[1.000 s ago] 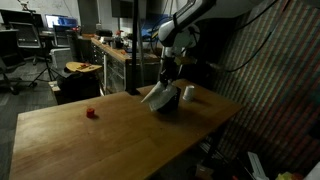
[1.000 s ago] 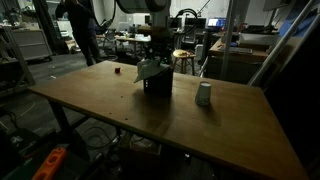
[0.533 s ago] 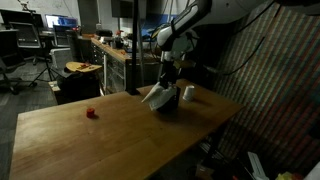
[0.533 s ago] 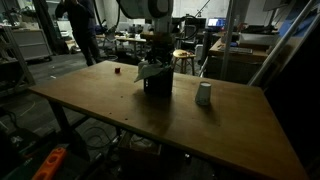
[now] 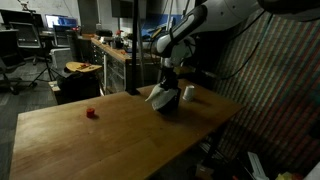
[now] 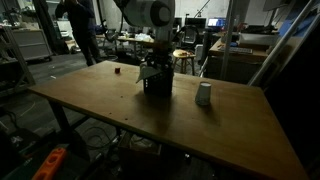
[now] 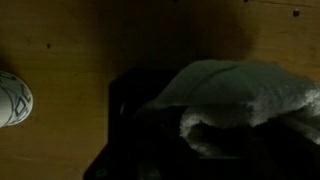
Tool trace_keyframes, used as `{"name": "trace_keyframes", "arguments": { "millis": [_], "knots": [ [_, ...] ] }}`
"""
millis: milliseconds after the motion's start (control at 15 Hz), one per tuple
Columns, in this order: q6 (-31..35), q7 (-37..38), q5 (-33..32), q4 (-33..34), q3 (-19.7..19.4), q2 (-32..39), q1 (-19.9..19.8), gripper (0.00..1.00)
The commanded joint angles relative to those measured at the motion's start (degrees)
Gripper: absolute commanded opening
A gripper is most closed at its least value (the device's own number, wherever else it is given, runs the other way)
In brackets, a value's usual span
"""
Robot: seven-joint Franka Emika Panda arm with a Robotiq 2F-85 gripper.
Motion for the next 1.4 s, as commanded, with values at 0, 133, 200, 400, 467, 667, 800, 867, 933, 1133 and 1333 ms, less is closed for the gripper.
{"name": "trace_keyframes", "arguments": {
  "millis": [0, 133, 200, 400, 467, 667, 800, 867, 933, 1133, 1333],
  "knots": [
    [-1.15, -0.17, -0.29, 1.23, 0.14, 2.11, -0.31, 0.06],
    [-1.29, -0.14, -0.34, 1.32, 0.16, 2.14, -0.25, 0.06],
    [-1.35, -0.19, -0.42, 1.30, 0.18, 1.98, -0.20, 0.06],
    [-1.68, -0.24, -0.18, 1.37, 0.41, 1.18, -0.10, 0.06],
    [-1.89, -0.10, -0.05, 1.51, 0.48, 0.88, -0.05, 0.07],
    [-2.32, -0.17, 0.06, 1.91, 0.76, -0.09, 0.09, 0.46],
    [-2.70, -0.24, 0.06, 2.17, 0.99, -0.68, 0.23, 0.62],
    [-2.76, -0.26, 0.00, 2.30, 1.06, -1.11, 0.34, 0.68],
    [-2.82, -0.27, 0.03, 2.50, 1.14, -1.32, 0.40, 0.75],
    [-2.96, -0.29, 0.03, 2.99, 1.35, -2.48, 0.68, 0.97],
    [-3.22, -0.31, 0.18, 3.16, 1.62, -3.86, 0.90, 1.00]
  ]
}}
